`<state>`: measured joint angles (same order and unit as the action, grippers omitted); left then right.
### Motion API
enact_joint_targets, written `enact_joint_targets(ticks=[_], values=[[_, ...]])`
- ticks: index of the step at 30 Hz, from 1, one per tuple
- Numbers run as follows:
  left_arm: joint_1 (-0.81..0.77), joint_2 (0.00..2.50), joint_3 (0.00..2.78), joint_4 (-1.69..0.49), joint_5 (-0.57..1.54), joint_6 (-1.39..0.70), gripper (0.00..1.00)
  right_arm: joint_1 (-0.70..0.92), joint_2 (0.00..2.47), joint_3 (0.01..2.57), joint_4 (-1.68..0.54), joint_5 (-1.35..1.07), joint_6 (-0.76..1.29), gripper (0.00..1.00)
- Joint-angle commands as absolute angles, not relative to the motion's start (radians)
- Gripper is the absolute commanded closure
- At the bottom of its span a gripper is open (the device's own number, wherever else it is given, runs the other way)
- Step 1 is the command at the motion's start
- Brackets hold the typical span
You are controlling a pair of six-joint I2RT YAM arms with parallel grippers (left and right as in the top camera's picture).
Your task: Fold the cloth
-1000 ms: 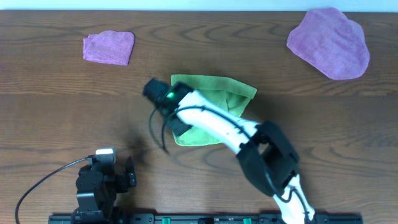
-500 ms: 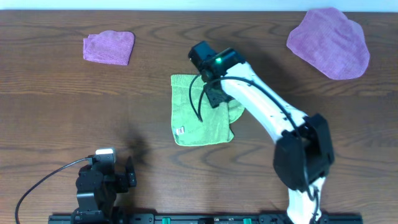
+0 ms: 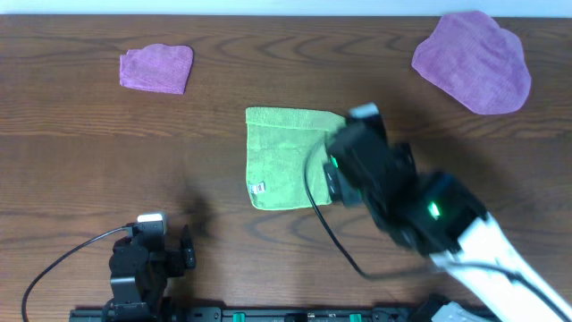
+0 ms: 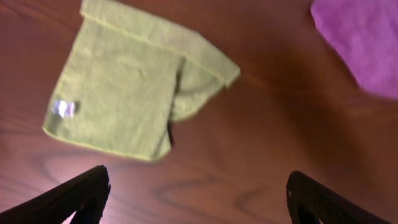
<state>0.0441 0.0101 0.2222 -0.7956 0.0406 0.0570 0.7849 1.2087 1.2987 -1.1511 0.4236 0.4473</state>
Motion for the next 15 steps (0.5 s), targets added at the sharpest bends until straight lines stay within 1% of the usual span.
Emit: enact_joint_targets(ticks=[1, 4, 8, 9, 11, 14, 15], values=[[0.046, 0.004, 0.185, -0.830, 0.018, 0.072, 0.05, 0.855, 1.073, 1.163, -1.144, 0.457, 0.585, 0.09], [0.046, 0.004, 0.185, -0.830, 0.017, 0.072, 0.05, 0.928, 0.950, 1.043, -1.108, 0.460, 0.640, 0.08], [0.046, 0.004, 0.185, -0.786, -0.056, 0.072, 0.05, 0.988, 0.844, 0.906, -1.025, 0.480, 0.695, 0.08], [0.046, 0.004, 0.185, -0.778, -0.051, 0.071, 0.05, 0.992, 0.827, 0.864, -0.981, 0.488, 0.695, 0.07], [0.046, 0.004, 0.185, -0.776, -0.051, 0.071, 0.05, 0.989, 0.819, 0.789, -0.870, 0.515, 0.693, 0.01], [0.046, 0.004, 0.183, -0.730, -0.031, 0.071, 0.05, 0.986, 0.842, 0.702, -0.658, 0.525, 0.599, 0.01], [0.045, 0.004, 0.183, -0.692, 0.033, 0.070, 0.05, 0.982, 0.865, 0.676, -0.583, 0.531, 0.561, 0.01]])
